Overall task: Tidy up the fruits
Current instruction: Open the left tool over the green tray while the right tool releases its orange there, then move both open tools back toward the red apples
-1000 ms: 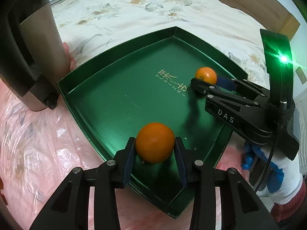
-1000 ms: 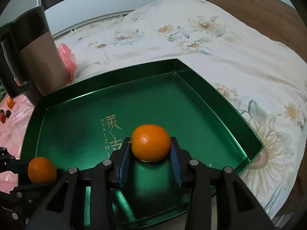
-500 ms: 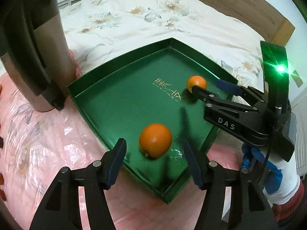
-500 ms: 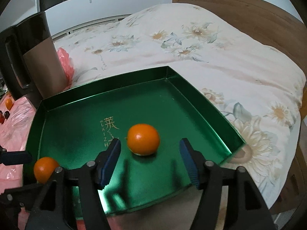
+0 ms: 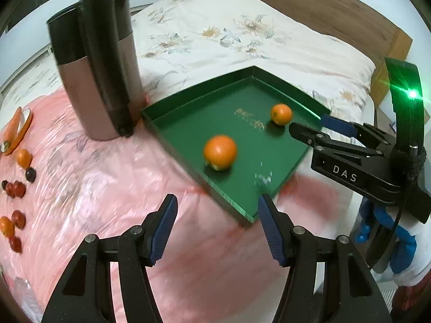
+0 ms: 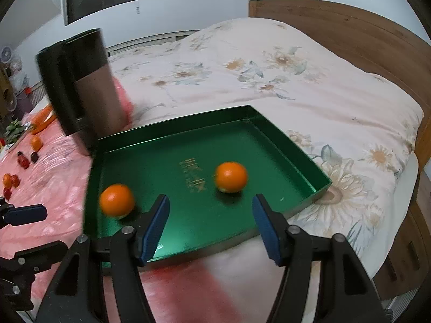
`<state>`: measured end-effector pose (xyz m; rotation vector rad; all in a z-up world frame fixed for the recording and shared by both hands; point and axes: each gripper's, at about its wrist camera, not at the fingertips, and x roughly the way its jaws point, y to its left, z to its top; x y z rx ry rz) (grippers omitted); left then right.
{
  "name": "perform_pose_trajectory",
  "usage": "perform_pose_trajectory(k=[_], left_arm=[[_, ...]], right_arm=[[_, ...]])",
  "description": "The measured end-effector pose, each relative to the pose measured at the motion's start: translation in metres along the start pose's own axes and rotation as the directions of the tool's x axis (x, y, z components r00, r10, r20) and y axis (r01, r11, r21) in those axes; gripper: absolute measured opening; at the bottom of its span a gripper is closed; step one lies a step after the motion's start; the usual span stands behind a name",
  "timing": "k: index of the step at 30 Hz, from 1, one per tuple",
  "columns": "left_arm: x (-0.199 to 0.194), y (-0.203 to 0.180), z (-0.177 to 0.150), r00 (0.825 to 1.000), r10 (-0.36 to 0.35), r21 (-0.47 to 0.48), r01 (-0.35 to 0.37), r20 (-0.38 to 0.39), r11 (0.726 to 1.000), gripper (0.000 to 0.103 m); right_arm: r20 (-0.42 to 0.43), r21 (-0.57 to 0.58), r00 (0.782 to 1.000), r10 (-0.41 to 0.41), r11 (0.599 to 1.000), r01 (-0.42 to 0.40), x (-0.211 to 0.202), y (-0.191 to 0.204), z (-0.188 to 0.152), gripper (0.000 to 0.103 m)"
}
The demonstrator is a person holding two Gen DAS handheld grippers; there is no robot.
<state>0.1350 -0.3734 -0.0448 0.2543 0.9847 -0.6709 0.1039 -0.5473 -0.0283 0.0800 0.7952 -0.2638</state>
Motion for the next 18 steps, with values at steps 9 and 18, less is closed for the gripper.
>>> perform_pose_trajectory(k=[9, 18], left_arm=[[-0.036, 0.018, -0.032, 0.999, 0.037, -0.016, -0.037, -0.007, 0.999, 0.056], [-0.066, 0.043, -0.058, 0.995, 0.102, -0.049, -0.102, 0.003, 0.994, 0.056]], right_arm=[[0.021, -0.028, 0.998, 0.058, 0.998, -0.058, -0.034, 0.042, -0.013, 0.097], [0.03, -0.054, 0.992, 0.12, 0.991, -0.118, -0.062, 0.08, -0.025, 0.097]])
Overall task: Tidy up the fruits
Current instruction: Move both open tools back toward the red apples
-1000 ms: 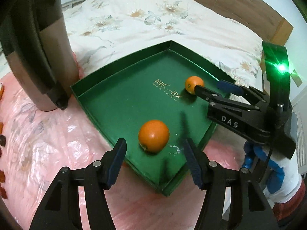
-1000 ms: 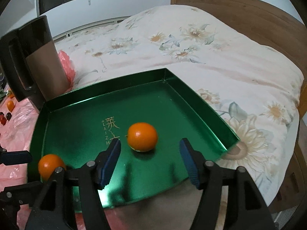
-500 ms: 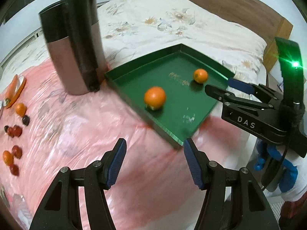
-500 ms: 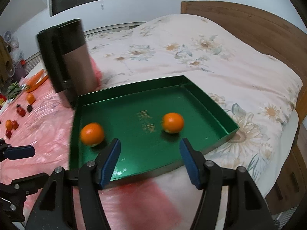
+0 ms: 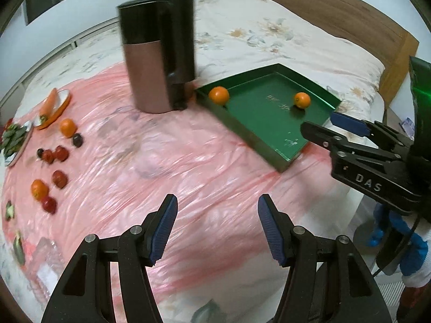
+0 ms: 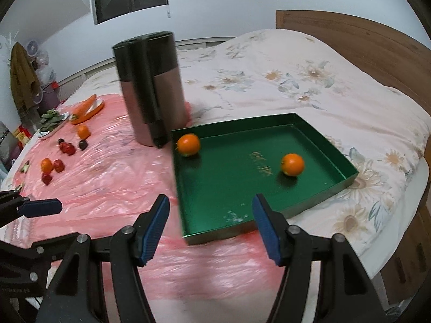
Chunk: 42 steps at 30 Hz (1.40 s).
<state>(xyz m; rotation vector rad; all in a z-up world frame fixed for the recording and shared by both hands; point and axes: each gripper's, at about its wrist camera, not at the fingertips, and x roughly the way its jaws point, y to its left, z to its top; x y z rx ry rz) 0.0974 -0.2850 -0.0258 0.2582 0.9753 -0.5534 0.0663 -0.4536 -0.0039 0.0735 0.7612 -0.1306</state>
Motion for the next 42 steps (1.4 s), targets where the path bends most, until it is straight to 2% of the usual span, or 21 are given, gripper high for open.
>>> perform_pose_trajectory(k=[5, 14, 24, 31, 42], left_arm=[[-0.014, 0.012, -0.015, 0.999, 0.036, -0.005, -0.036, 0.014, 0.999, 0.056], [-0.031, 0.039, -0.036, 0.998, 0.052, -0.042, -0.05, 0.03, 0.998, 0.056], [-0.052, 0.088, -0.058, 0.992, 0.106, -0.127, -0.097, 0.064, 0.987, 0.056], [-0.06, 0.141, -0.07, 0.987, 0.142, -0.241, -0.119, 0.081, 0.963, 0.056], [-0.045, 0.224, -0.081, 0.979, 0.198, -0.378, -0.167, 0.044, 0.911, 0.055]], right_arm=[[-0.004, -0.018, 1.0, 0.019, 1.0, -0.019, -0.01, 0.018, -0.006, 0.097], [-0.003, -0.068, 0.997, 0.079, 0.995, -0.079, -0.022, 0.053, -0.006, 0.097], [-0.016, -0.133, 0.988, 0.156, 0.979, -0.156, -0.022, 0.102, -0.002, 0.097], [-0.039, -0.192, 0.973, 0.228, 0.954, -0.231, -0.01, 0.149, 0.002, 0.093], [-0.099, -0.245, 0.945, 0.312, 0.913, -0.327, 0.035, 0.212, 0.017, 0.089]])
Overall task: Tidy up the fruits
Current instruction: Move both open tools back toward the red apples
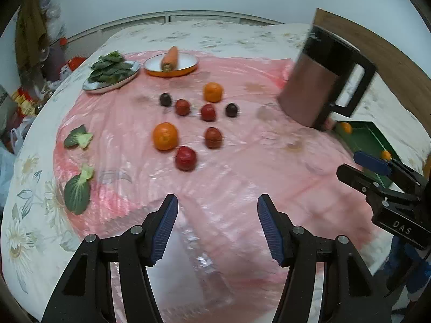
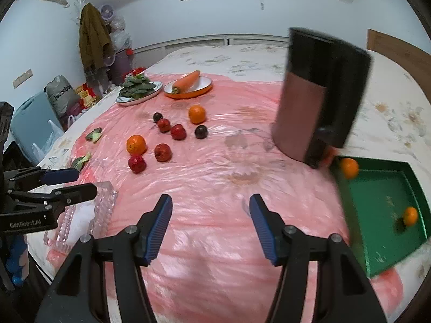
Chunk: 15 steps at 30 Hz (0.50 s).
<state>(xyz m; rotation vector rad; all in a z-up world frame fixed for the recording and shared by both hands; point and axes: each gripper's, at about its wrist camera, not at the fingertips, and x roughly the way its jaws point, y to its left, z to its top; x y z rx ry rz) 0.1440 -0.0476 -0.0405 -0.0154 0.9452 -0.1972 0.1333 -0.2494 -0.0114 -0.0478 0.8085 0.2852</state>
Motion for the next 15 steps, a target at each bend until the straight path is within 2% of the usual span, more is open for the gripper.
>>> perform_pose_trajectory(k=[4, 7, 10, 13, 15], left_arm=[[0.015, 0.02, 0.006, 1.0, 0.022, -0.027, -0.023, -0.014, 0.999, 0.055], [0.028, 0.03, 0.011, 0.999, 0.027, -0.043, -0.029, -0.028, 0.999, 0.055], [0.041, 0.033, 0.016, 0.999, 0.023, -0.035, -0.025, -0.045, 0.999, 0.055], [0.057, 0.037, 0.022, 0.998, 0.006, -0.039, -0.009, -0.068, 0.999, 0.055], [0.065, 0.04, 0.026, 0.997, -0.006, -0.054, 0.002, -0.077, 0.999, 0.054]], right_arm=[[-0.024, -0.019, 0.999, 0.034, 0.999, -0.034, 0.026, 0.011, 0.008, 0.086], [-0.042, -0.035, 0.998, 0.057, 0.998, -0.058, 0.043, 0.018, 0.013, 0.08], [-0.057, -0.045, 0.995, 0.085, 0.995, -0.087, 0.062, 0.026, 0.022, 0.078], [-0.066, -0.044, 0.992, 0.105, 0.993, -0.108, 0.08, 0.03, 0.031, 0.07], [-0.073, -0.04, 0.99, 0.118, 0.992, -0.121, 0.092, 0.033, 0.037, 0.069]])
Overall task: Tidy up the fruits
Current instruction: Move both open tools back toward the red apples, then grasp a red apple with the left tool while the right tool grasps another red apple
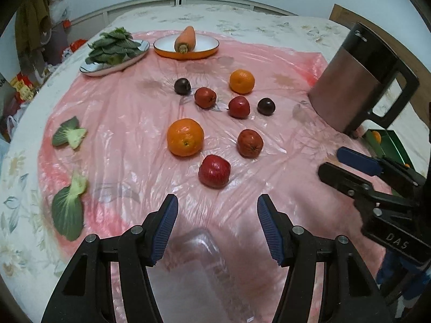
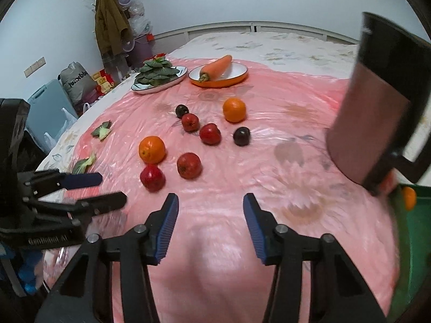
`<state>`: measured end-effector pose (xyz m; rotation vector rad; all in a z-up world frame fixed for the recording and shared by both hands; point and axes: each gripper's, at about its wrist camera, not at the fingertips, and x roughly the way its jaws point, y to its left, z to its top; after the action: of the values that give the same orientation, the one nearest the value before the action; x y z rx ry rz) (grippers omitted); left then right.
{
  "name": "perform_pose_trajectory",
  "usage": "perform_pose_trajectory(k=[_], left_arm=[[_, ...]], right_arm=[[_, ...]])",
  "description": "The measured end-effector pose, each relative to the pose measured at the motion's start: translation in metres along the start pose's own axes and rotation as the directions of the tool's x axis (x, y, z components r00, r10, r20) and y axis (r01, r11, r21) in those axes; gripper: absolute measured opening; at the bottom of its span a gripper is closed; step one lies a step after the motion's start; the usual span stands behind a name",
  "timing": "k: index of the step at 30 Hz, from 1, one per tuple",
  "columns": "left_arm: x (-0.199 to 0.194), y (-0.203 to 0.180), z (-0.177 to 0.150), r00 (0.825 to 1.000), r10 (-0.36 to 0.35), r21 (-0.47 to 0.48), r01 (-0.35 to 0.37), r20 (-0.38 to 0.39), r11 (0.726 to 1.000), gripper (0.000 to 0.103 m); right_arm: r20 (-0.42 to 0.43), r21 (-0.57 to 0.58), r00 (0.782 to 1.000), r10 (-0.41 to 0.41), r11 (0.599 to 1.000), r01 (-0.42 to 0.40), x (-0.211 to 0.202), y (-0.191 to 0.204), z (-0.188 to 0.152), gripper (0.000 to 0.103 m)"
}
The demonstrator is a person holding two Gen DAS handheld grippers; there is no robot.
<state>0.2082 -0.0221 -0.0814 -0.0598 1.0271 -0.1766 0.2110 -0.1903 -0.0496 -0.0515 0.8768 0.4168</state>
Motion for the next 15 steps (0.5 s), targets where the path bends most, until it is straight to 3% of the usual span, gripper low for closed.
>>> perform_pose_trajectory(k=[5, 11, 15], left_arm=[[0.019, 0.006, 0.008, 1.0, -0.015, -0.026, 0.014, -0.026, 1.0, 0.05], [0.036, 0.003, 0.013, 0.998, -0.031, 0.007, 0.031, -0.053, 0.999, 0.049], [0.04, 0.002, 0.018, 0.996, -0.052, 0.033, 0.055, -0.065, 0.998, 0.04]], right_arm=[[-0.024, -0.006, 1.0, 0.01, 1.0, -0.011, 0.028, 0.002, 0.013, 0.064], [-0.044, 0.007, 0.998, 0.042, 0.999, -0.042, 0.054, 0.003, 0.028, 0.062], [-0.07, 0.021, 0.995, 0.077, 0.997, -0.075, 0.071, 0.004, 0.034, 0.055]])
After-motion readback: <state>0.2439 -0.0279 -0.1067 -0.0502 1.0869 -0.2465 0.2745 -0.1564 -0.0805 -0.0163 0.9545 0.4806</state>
